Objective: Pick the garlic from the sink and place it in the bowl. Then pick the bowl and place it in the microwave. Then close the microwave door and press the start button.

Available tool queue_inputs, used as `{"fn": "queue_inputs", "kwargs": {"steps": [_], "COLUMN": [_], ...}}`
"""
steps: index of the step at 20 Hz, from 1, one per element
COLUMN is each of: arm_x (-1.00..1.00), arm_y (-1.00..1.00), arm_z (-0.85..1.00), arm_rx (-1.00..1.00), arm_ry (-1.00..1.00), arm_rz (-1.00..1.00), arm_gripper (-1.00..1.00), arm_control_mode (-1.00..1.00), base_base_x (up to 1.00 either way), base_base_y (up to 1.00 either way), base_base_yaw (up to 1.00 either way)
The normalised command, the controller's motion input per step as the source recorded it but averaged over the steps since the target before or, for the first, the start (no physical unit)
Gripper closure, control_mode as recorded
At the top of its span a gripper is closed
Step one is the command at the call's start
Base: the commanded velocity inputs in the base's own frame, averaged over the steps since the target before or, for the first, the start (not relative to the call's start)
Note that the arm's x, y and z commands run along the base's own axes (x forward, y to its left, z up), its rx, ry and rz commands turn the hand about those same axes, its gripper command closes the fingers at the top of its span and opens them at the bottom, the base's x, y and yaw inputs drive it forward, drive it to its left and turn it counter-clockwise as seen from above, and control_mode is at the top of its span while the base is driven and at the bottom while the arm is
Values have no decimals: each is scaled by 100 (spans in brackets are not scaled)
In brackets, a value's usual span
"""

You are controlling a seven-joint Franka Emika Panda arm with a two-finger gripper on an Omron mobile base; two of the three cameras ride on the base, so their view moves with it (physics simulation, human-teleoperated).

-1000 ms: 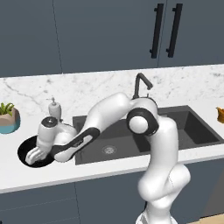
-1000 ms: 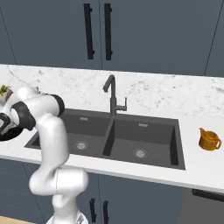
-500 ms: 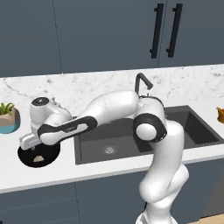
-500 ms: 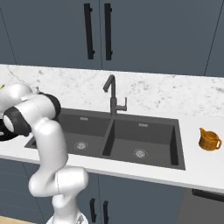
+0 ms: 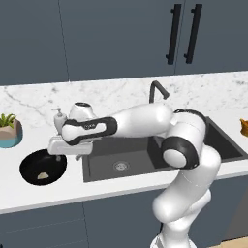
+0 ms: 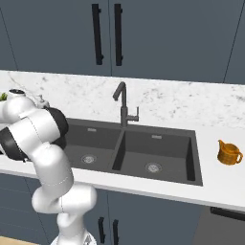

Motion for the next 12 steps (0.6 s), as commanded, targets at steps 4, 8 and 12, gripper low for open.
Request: {"fn": "queue_inputs", "kwargs": {"steps": [4,8,12], "arm_x": [20,42,44], "arm_y": [0,31,45], "arm_z": [-31,-34,-31], "arm_rx": [4,0,0], "arm_ry": [2,3,5], "arm_rz": [-12,-6,-4], "arm_gripper": [-100,-100,-100], "arm_control_mode": [-100,-100,-100], "base_base_x": [0,0,0], "base_base_y": [0,0,0], "base_base_yaw": [0,0,0]}}
